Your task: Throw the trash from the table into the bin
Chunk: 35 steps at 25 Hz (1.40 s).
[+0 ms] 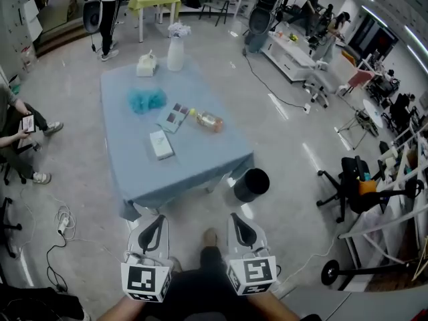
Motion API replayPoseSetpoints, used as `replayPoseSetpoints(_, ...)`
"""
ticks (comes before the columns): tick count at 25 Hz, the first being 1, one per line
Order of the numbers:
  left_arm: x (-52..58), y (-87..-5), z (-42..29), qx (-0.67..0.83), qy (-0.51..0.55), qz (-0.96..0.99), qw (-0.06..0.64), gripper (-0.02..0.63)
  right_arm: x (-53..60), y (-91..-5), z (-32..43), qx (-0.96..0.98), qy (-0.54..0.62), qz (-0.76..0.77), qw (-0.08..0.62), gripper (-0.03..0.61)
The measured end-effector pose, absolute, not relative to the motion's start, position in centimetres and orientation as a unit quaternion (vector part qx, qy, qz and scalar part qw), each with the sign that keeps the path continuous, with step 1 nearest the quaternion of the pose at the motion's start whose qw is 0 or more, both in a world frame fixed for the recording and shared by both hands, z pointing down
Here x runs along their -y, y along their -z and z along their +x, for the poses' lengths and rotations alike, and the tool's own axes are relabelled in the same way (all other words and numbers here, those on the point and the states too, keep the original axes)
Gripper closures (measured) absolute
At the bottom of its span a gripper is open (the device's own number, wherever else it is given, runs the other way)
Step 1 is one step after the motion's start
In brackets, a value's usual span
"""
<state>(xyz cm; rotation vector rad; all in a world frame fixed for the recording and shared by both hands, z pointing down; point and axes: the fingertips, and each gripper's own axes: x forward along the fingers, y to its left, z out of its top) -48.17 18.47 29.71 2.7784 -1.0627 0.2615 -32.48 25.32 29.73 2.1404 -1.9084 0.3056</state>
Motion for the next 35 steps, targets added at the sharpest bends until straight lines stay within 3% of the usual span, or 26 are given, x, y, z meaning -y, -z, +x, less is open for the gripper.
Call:
replayPoseSetpoints(22, -10.0, -28.4, -32.0, 0.46, -0.106, 0.879, 0.064, 0.606, -13.3, -30.8, -17.9, 0.773, -0.093, 0.614, 0.133, 0.58)
replayPoseSetpoints(35, -6.6, -30.2, -30.3, 0.466, -0.127, 0.872, 0.078, 0.606, -9.1, -32.1, -15.9, 0.777, -0.105, 0.601, 0.151, 0.58)
